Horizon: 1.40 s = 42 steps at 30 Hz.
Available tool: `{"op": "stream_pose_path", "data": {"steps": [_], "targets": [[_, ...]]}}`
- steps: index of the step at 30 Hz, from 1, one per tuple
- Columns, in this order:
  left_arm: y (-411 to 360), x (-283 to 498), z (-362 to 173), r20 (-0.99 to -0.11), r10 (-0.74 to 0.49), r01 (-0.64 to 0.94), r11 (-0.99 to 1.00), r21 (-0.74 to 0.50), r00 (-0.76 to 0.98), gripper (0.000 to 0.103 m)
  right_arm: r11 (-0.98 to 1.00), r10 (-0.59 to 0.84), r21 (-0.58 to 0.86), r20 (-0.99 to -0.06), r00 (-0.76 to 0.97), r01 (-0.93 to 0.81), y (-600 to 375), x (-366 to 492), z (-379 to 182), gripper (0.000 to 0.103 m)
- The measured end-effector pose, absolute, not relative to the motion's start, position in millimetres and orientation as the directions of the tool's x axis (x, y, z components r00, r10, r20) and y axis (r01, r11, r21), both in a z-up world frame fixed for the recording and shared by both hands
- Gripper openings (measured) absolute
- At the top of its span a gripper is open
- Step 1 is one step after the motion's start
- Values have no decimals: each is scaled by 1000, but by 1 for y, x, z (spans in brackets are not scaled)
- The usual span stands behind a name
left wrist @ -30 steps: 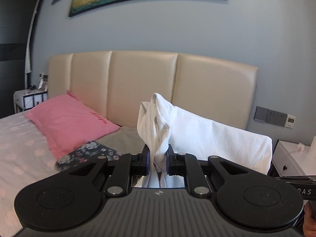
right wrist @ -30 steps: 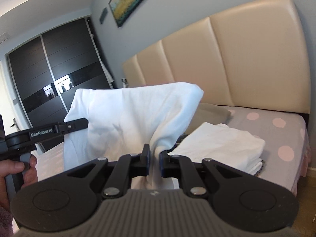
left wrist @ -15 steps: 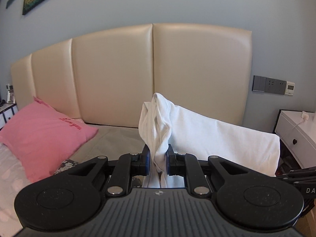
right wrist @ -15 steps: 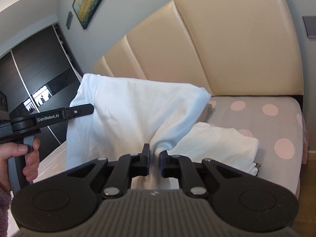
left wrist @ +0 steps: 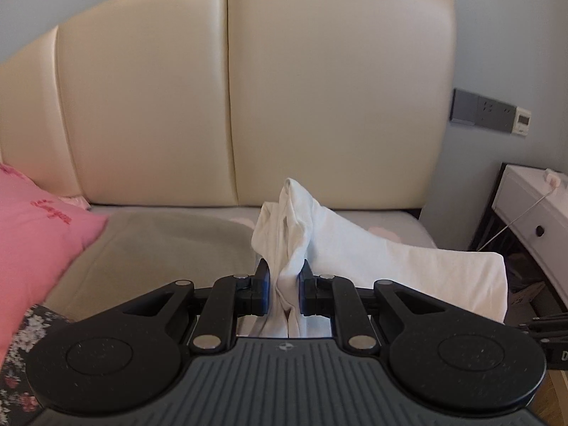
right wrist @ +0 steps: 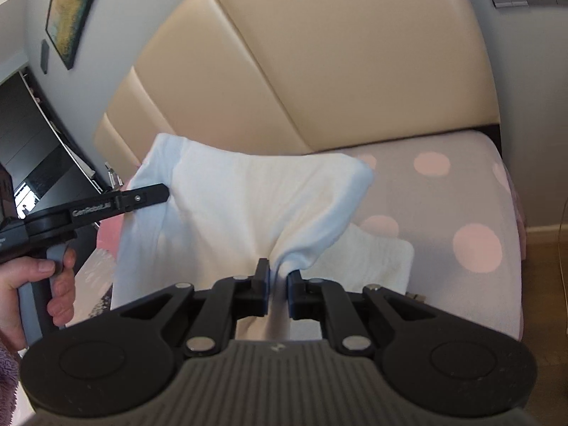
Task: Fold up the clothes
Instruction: 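Lift the folded shirt with both grippers and carry it toward the clothes stack, then lower the shirt onto the white clothes stack and open both grippers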
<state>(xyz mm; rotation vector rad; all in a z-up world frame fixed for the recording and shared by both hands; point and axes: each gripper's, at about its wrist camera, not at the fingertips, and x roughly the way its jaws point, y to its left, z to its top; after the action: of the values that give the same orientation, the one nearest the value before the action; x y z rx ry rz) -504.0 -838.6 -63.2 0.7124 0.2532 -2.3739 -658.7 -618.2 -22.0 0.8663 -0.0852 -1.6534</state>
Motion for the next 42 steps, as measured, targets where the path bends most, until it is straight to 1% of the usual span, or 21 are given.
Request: {"op": "stream_pose_path", "data": {"steps": [3,7,10,11,12,14,15,16,18,19,23,24,25,27,28,31,34,36,40,41,42], "targets": [[-851,-516,-87,-580,-508,640,-768,-32,-637,13,-313,-857,478,-514,-28,820,-629,-665,-40,11],[-859,-523,-119,-624,-499,657,-753,-31,-601,13,-353,-817,476,-576,-18,806,-648,-668,-62,11],[-856,-520,-129,-632,-514,679,-734,-27,-581,15,-358,-796,467,-605,-4,808,-655,-670,-77,12],[-854,-519,-130,-632,-519,687,-726,-28,-575,16,-356,-797,468,-605,-1,809,-656,-670,-79,13],[-852,-518,-128,-635,-528,696,-718,-21,-564,21,-357,-799,479,-602,4,802,-656,-671,-79,14],[-850,-516,-125,-642,-540,710,-705,-9,-544,24,-367,-803,517,-596,17,773,-654,-676,-77,15],[-850,-515,-123,-647,-542,715,-700,-7,-536,26,-378,-806,542,-591,22,751,-653,-680,-76,22],[-850,-515,-121,-649,-545,718,-696,-4,-531,26,-397,-805,558,-594,16,728,-651,-683,-75,34],[-850,-514,-118,-652,-551,727,-687,0,-521,30,-456,-797,568,-603,-31,686,-646,-691,-72,46],[-850,-514,-116,-655,-553,731,-682,2,-515,32,-468,-799,576,-600,-41,670,-644,-696,-72,47],[-853,-515,-114,-661,-556,741,-672,0,-504,32,-480,-803,577,-592,-66,661,-654,-711,-77,46],[-854,-516,-114,-665,-557,744,-668,3,-497,30,-476,-804,577,-592,-62,664,-657,-713,-79,40],[-855,-518,-114,-667,-556,744,-668,4,-496,20,-466,-808,582,-587,-52,666,-659,-715,-80,29],[-852,-521,-114,-668,-555,735,-678,17,-496,15,-452,-813,575,-580,-49,683,-662,-714,-79,19],[-850,-522,-114,-662,-562,732,-681,29,-496,11,-445,-814,560,-578,-56,698,-662,-712,-77,9],[-842,-523,-109,-622,-580,716,-697,46,-525,8,-423,-832,495,-543,-110,759,-654,-705,-62,6],[-846,-525,-109,-617,-601,735,-676,53,-508,8,-411,-840,400,-515,-170,819,-654,-696,-52,6],[-851,-526,-115,-635,-598,747,-663,48,-489,8,-413,-829,361,-530,-181,836,-660,-694,-56,6],[-858,-525,-133,-673,-588,761,-646,58,-448,8,-431,-795,379,-589,-146,819,-670,-701,-79,6],[-859,-524,-137,-682,-587,763,-643,65,-436,9,-433,-788,376,-599,-141,819,-673,-701,-83,6],[-860,-524,-140,-690,-586,766,-639,72,-424,13,-434,-780,363,-610,-142,824,-676,-701,-87,6]]}}
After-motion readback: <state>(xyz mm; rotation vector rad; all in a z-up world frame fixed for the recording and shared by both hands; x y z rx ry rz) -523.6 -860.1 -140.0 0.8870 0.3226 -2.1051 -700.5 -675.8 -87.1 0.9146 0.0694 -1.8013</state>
